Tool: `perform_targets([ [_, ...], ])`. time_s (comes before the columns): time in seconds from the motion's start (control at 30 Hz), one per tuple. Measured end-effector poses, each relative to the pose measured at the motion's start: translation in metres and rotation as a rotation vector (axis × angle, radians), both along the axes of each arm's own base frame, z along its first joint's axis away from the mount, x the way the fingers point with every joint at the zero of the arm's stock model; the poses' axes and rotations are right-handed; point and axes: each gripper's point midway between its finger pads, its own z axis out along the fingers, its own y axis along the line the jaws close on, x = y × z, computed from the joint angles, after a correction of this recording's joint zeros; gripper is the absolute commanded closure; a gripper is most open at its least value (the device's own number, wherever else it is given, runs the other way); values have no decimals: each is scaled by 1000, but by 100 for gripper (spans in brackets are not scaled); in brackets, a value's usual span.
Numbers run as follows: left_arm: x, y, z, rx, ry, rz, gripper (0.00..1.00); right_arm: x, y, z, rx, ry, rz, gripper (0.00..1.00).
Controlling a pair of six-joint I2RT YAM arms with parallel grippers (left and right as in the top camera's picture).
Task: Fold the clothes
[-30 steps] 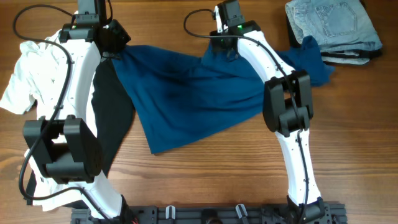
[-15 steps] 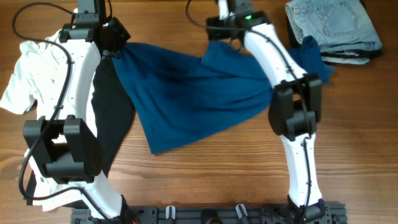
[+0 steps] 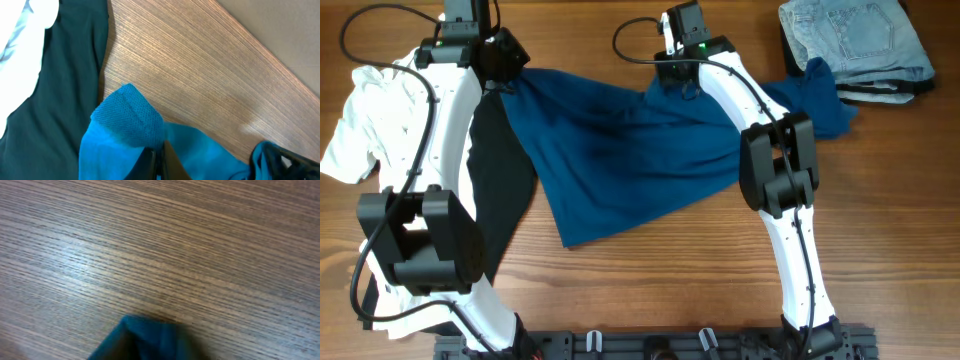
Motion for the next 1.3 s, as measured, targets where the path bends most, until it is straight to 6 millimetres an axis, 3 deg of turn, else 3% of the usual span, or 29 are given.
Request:
perform_targets([
  [0.1, 0, 1, 0, 8, -1, -4, 96, -1, -3, 1, -4, 6, -3, 96],
  [0.17, 0, 4, 0, 29, -1, -2, 96, 0, -17, 14, -7, 9, -26, 96],
  [0.23, 0, 12, 0, 46, -2, 0, 96, 7, -44, 64, 8, -43, -73, 96],
  [0.3, 0, 23, 2, 55, -6, 15, 96, 7, -81, 139, 30, -133, -132, 96],
  [0.33, 0, 26, 5, 61, -15, 16, 96, 5, -96, 167, 37, -168, -156, 96],
  [0.4, 3, 29, 24, 80, -71, 6, 96, -2, -133, 238, 57, -283, -216, 96],
  [0.43, 7, 29, 38, 87, -119, 1, 96, -2, -145, 261, 66, -336, -236, 96],
  [0.5, 18, 29, 70, 98, -236, 0, 96, 3, -153, 281, 77, -400, -250, 96],
  [0.57, 29, 31, 90, 109, -326, 4, 96, 13, -152, 281, 85, -435, -249, 96],
  [0.67, 45, 34, 103, 123, -414, 14, 96, 39, -151, 271, 87, -501, -261, 96],
  [0.73, 55, 35, 102, 126, -440, 18, 96, 53, -154, 257, 73, -520, -281, 96],
  [0.9, 84, 39, 39, 138, -379, 28, 96, 90, -170, 180, 45, -506, -344, 96],
  [1.03, 95, 38, -10, 134, -314, 21, 96, 101, -187, 159, 50, -516, -373, 95],
  [1.07, 97, 38, -17, 134, -308, 20, 73, 102, -187, 162, 55, -527, -372, 78],
  [1.1, 99, 37, -25, 133, -301, 19, 30, 103, -187, 164, 57, -535, -372, 28],
  [1.13, 100, 38, -32, 139, -293, 20, 0, 105, -187, 167, 62, -550, -373, 1],
  [1.23, 103, 46, -30, 175, -306, 20, 0, 107, -197, 171, 63, -569, -388, 0],
  [1.3, 101, 46, -29, 192, -301, 6, 0, 100, -202, 161, 43, -513, -394, 0],
])
